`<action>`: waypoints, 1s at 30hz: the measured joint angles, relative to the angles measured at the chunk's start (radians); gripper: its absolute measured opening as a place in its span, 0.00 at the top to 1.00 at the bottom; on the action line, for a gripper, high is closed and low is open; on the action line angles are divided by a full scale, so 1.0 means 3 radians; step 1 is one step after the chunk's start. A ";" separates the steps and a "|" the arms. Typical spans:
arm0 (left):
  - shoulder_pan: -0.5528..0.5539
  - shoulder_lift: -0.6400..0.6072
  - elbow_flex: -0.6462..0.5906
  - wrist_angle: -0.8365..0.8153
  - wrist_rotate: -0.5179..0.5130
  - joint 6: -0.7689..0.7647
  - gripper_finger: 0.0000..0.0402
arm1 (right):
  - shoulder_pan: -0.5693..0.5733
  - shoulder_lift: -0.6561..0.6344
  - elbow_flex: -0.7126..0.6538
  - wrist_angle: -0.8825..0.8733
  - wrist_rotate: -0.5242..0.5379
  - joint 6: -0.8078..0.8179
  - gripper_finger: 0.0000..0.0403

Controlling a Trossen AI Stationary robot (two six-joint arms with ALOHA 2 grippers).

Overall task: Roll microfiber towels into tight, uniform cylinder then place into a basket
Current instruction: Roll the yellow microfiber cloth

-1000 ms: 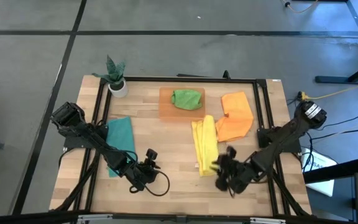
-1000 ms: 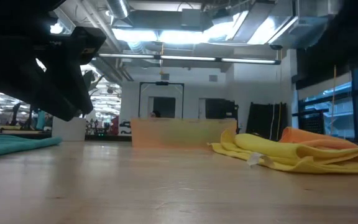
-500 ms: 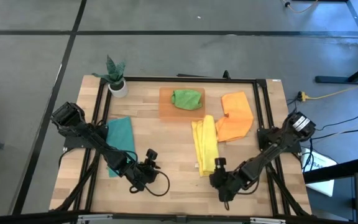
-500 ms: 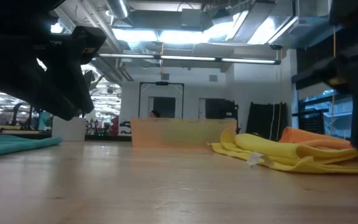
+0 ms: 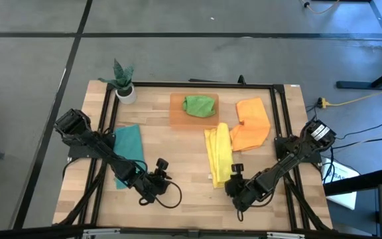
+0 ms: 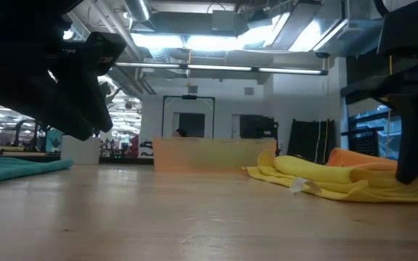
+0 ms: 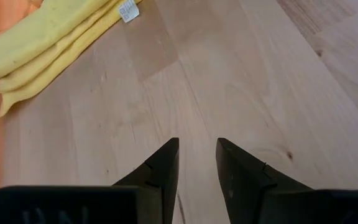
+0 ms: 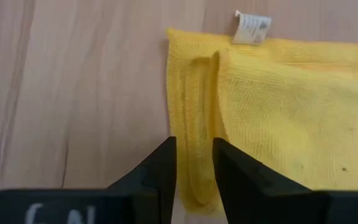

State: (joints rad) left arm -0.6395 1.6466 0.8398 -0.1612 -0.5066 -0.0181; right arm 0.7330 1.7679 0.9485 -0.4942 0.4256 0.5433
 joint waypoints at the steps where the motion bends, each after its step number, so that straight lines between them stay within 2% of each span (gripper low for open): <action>1: 0.0000 0.0000 0.0000 0.0000 0.0001 0.0000 0.75 | -0.0002 0.0005 0.0000 0.0000 0.0014 -0.0001 0.74; 8: -0.0001 0.0000 0.0000 -0.0002 0.0001 0.0000 0.75 | -0.0006 0.0125 0.0007 0.0054 -0.0117 -0.0007 0.74; 18: 0.0000 0.0000 0.0000 -0.0004 0.0001 0.0000 0.75 | 0.0003 0.0219 0.0010 0.0060 0.0019 0.0094 0.74; 21: 0.0000 0.0000 0.0000 -0.0005 0.0001 0.0000 0.75 | 0.0003 0.0224 0.0008 0.0058 0.0011 0.0195 0.79; 26: 0.0000 0.0000 0.0000 -0.0006 0.0000 0.0000 0.75 | 0.0000 0.0229 0.0007 0.0052 0.0009 0.0356 0.97; 30: 0.0000 0.0000 0.0000 -0.0005 0.0001 0.0000 0.75 | -0.0006 0.0215 0.0071 -0.0024 -0.0005 0.0419 0.98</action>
State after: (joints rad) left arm -0.6395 1.6466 0.8398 -0.1627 -0.5064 -0.0181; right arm 0.7311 1.8325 0.9698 -0.5014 0.4241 0.6691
